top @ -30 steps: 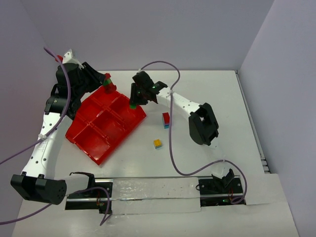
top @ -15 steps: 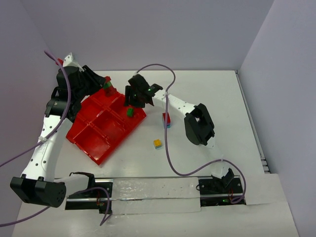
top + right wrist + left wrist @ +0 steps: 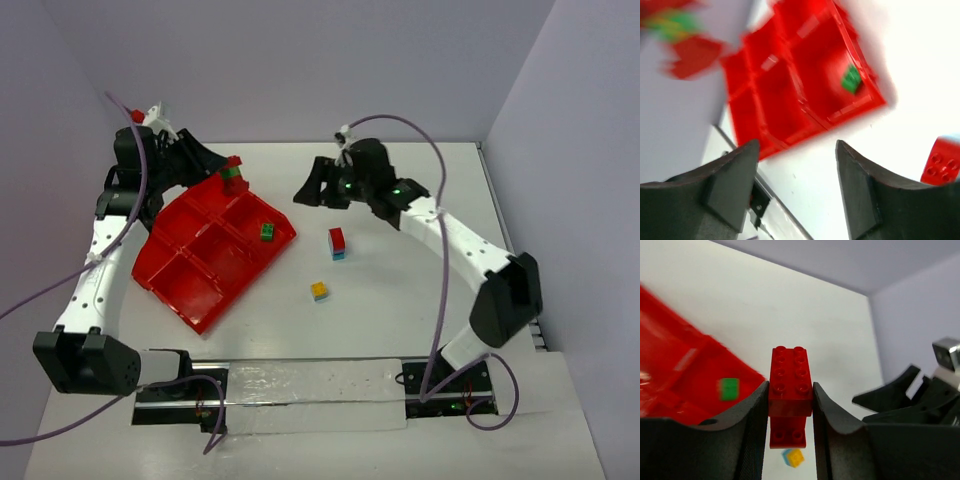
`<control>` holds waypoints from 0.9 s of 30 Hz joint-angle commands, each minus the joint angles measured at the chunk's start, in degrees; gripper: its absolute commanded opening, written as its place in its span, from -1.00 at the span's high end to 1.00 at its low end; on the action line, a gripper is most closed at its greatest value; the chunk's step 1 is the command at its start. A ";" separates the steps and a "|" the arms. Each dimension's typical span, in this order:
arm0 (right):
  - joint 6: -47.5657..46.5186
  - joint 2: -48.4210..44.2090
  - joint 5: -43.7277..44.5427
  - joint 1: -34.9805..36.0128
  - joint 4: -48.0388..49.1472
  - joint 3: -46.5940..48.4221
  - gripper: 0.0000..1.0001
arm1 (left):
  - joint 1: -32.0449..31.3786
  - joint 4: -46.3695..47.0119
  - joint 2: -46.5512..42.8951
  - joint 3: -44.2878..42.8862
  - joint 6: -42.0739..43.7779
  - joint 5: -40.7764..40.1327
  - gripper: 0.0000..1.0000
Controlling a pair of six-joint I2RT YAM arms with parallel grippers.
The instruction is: Sort the legos into containers by color
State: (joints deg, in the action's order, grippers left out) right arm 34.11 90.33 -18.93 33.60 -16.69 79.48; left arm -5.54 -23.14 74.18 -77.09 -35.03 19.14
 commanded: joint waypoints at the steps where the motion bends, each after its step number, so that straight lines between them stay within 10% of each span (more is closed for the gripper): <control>1: -5.93 -5.17 -13.00 -0.37 7.93 0.96 -0.57 | 0.35 14.25 2.61 0.94 -5.64 25.22 1.00; 12: -5.77 -0.27 -20.92 -0.65 11.81 7.23 -0.79 | 0.35 56.95 6.14 13.00 -36.04 44.71 1.00; 20: 1.94 2.28 -25.00 -1.81 21.05 6.19 -0.86 | 0.30 65.76 6.13 15.46 -41.62 45.78 1.00; 27: 22.61 2.92 -28.27 -2.66 49.00 -1.98 -0.66 | 0.35 67.07 6.16 16.01 -41.95 44.93 1.00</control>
State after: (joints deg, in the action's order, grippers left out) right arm 44.01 92.95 -44.10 31.50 12.06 80.44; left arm -5.43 38.58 80.79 -61.34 -75.93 63.42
